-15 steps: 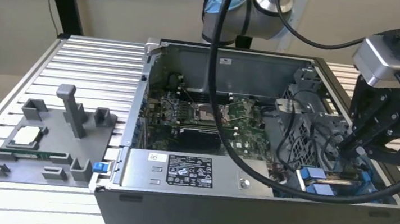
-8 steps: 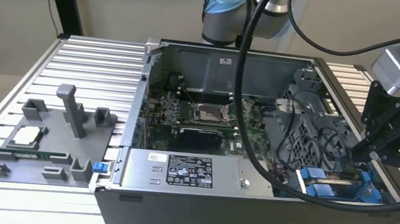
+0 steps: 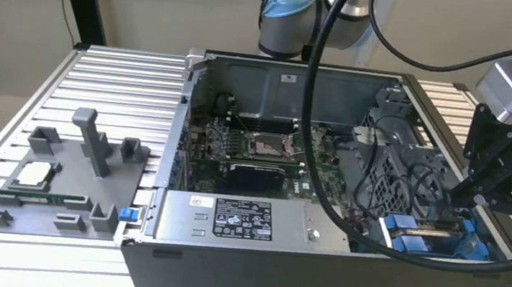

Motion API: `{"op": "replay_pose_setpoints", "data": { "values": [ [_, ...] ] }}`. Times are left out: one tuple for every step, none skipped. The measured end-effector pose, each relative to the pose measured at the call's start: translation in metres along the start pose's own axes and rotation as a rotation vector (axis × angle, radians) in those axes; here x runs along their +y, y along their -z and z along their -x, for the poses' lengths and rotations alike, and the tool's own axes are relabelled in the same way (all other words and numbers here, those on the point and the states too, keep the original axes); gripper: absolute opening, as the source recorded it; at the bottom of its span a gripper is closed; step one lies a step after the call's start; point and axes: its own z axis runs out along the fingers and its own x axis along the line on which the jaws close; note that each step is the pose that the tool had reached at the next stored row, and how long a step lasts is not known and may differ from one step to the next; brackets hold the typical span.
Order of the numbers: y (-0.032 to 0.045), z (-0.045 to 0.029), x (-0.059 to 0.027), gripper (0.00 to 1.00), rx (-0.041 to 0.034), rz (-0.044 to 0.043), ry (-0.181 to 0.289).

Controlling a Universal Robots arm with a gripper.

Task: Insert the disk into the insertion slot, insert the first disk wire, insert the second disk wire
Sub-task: 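Insert the second disk wire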

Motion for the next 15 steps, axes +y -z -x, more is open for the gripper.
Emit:
{"op": "replay_pose_setpoints", "data": {
  "values": [
    [0.0,0.0,0.0,0.0,0.0,0.0,0.0],
    [0.0,0.0,0.0,0.0,-0.0001,0.0,0.0],
    [-0.0001,-0.0001,0.0,0.0,0.0001,0.0,0.0],
    [-0.0003,-0.0001,0.0,0.0,0.0002,0.0,0.0],
    [-0.0008,-0.0002,0.0,0.0,0.0001,0.0,0.0],
    [-0.0014,-0.0002,0.0,0.0,0.0,0.0,0.0],
    [-0.0024,-0.0004,0.0,0.0,0.0,0.0,0.0],
    [-0.0034,-0.0006,0.0,0.0,-0.0001,0.0001,0.0],
    [-0.0045,-0.0007,0.0,0.0,-0.0001,0.0007,0.0],
    [-0.0056,-0.0009,0.0,0.0,0.0,0.0012,0.0],
    [-0.0069,-0.0011,0.0,0.0,-0.0001,0.0021,0.0],
    [-0.0081,-0.0013,0.0,0.0,-0.0001,0.0036,-0.001],
    [-0.0092,-0.0015,0.0,0.0,-0.0001,0.0048,-0.001],
    [-0.0103,-0.0017,0.0,0.0,0.0,0.0049,-0.001],
    [-0.0113,-0.0018,0.0,0.0,-0.0001,0.0047,-0.004]
  ]
}}
